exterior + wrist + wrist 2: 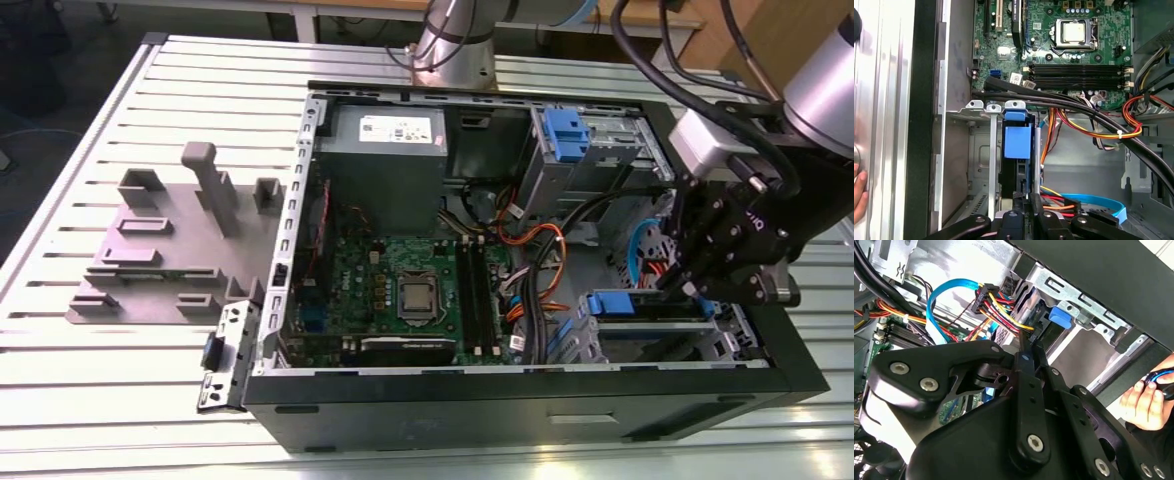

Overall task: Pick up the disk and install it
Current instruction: 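Insert the first disk wire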

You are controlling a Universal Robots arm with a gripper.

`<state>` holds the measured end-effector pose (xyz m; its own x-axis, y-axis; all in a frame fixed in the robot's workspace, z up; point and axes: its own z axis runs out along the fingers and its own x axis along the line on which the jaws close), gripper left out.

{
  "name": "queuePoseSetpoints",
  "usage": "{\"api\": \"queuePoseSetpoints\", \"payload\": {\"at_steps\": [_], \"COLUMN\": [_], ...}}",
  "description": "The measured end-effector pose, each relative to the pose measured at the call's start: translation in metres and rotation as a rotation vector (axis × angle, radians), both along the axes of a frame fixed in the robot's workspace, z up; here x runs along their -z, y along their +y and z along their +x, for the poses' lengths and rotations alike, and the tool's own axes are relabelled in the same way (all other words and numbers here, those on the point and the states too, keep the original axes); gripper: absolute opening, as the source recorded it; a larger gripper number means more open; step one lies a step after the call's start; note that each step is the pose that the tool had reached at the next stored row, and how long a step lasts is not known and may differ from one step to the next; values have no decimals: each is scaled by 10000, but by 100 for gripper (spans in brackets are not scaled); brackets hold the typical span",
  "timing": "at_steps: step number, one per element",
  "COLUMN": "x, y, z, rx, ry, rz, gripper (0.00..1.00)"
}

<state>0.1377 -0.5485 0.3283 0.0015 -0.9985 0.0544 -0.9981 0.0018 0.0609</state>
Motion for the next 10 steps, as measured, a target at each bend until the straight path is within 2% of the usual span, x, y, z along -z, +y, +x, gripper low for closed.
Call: {"api": "queuePoseSetpoints", "payload": {"at_steps": [10], "x": [3], "y": [-1], "z": [0], "rx": [0], "ry": [0], "rz": [9], "gripper": [17]}}
